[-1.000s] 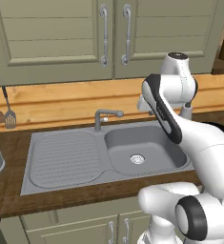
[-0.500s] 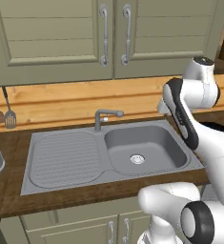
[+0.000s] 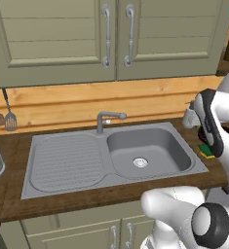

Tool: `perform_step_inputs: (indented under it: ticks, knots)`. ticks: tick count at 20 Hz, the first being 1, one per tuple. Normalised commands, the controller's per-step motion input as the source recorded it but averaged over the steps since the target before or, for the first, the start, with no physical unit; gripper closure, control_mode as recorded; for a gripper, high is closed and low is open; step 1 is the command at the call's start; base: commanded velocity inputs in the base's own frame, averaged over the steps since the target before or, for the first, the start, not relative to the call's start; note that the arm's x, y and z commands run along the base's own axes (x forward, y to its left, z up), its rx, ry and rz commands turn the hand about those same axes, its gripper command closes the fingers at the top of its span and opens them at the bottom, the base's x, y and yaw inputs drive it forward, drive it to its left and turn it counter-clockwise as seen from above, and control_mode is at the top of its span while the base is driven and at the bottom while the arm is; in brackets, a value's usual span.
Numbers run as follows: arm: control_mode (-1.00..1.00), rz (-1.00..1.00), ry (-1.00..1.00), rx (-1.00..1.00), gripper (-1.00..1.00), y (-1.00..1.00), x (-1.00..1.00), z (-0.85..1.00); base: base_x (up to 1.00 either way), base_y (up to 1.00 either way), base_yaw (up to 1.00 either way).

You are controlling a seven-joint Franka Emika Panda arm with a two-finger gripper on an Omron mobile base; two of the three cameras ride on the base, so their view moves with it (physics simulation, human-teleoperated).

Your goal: Pick the pan and sponge and place them into the sink. Then turn on the water.

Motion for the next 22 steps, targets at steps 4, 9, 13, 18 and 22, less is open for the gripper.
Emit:
perform_step_inputs:
  ticks: [4,9,13,18,22]
  knots:
    - [-1.0,-0.05,0.12,0.0,-1.0,-0.98,0.0,-0.44,0.0,0.0,0.0]
    - [-1.0,-0.04,0.11,0.0,-1.0,-1.0,0.0,-0.44,0.0,0.0,0.0]
    - [-1.0,-0.05,0.14,0.0,-1.0,-0.98,0.0,-0.44,0.0,0.0,0.0]
    - [-1.0,-0.03,0.17,0.0,-1.0,-0.92,0.01,-0.46,0.0,0.0,0.0]
    - [-1.0,-0.02,0.16,0.0,-1.0,-0.72,0.09,-0.41,0.0,0.0,0.0]
